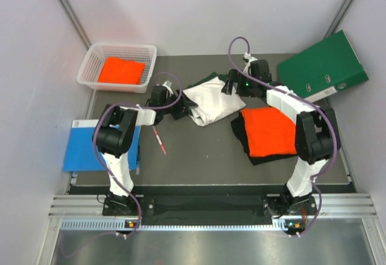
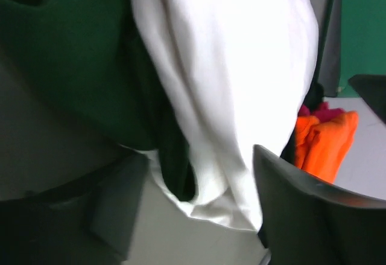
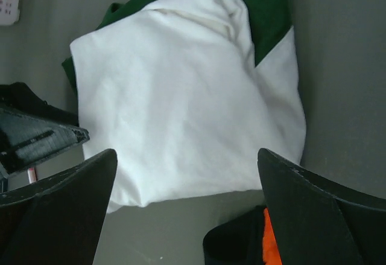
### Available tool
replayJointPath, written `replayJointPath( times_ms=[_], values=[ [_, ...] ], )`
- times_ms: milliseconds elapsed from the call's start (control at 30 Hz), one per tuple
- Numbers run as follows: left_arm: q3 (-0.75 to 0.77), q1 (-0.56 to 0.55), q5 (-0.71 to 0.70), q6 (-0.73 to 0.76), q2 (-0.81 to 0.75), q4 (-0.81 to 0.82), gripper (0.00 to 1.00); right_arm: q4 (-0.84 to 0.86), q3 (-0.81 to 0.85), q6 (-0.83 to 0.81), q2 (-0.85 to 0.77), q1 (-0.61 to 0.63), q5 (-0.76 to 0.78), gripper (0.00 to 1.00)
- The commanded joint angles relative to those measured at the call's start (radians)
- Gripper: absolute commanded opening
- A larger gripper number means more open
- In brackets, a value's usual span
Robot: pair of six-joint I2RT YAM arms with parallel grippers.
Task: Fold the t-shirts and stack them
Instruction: Fold the tshirt, then neatly place the folded tshirt to the corner
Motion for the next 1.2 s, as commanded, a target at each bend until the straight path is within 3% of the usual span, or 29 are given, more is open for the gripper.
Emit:
replayJointPath(
  times_ms=[0, 33, 100, 467, 867, 1167],
  values=[
    [-0.003, -0.024, -0.053, 0.014, 0.135, -0.150, 0.60, 0.139, 0.049, 0.086, 0.085, -0.117, -0.216, 1.00],
    [0.012, -0.026, -0.049, 0.012, 0.149, -0.150, 0.48, 0.165, 0.060, 0.109, 0.103, -0.133, -0.237, 1.00],
    [0.023, -0.026, -0.044, 0.003, 0.160, -0.153, 0.00, 0.181, 0.075, 0.127, 0.160, -0.165, -0.270, 1.00],
    [0.029, 0.031, -0.104, 0.075, 0.028, -0.290, 0.00, 0.210, 0.196, 0.186, 0.386, -0.211, -0.390, 1.00],
    [0.038, 0.068, -0.095, 0.101, 0.014, -0.319, 0.00, 0.198, 0.199, 0.187, 0.435, -0.210, -0.500, 1.00],
    [0.057, 0.066, -0.089, 0.106, 0.034, -0.320, 0.00, 0.124, 0.117, 0.134, 0.386, -0.193, -0.513, 1.00]
  ],
)
